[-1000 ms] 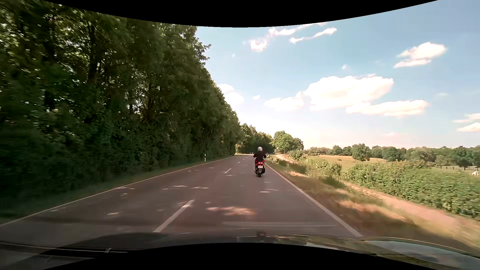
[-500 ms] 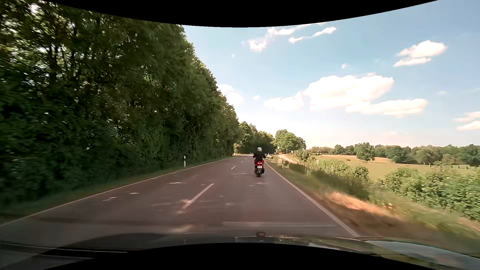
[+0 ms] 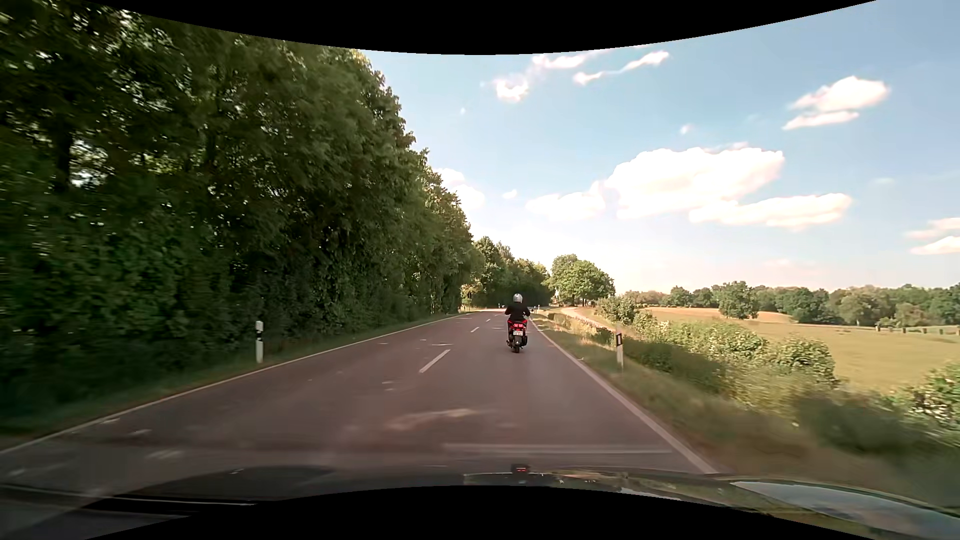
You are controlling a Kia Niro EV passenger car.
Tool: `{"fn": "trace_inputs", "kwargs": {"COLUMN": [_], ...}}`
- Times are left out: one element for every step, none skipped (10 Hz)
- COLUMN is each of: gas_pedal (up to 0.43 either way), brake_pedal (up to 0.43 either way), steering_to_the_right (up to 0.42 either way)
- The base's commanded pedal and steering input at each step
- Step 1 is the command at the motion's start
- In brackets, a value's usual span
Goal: Follow the waypoints while adhering to traffic rules and regulations
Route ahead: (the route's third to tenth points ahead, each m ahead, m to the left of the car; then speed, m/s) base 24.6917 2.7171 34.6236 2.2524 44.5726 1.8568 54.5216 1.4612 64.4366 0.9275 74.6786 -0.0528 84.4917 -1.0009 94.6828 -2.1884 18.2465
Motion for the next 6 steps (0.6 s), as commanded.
{"fn": "trace_inputs", "kwargs": {"gas_pedal": [0.24, 0.24, 0.24, 0.24, 0.24, 0.24], "brake_pedal": [0.012, 0.012, 0.012, 0.012, 0.012, 0.012], "steering_to_the_right": [0.003, 0.003, 0.003, 0.003, 0.003, 0.003]}}
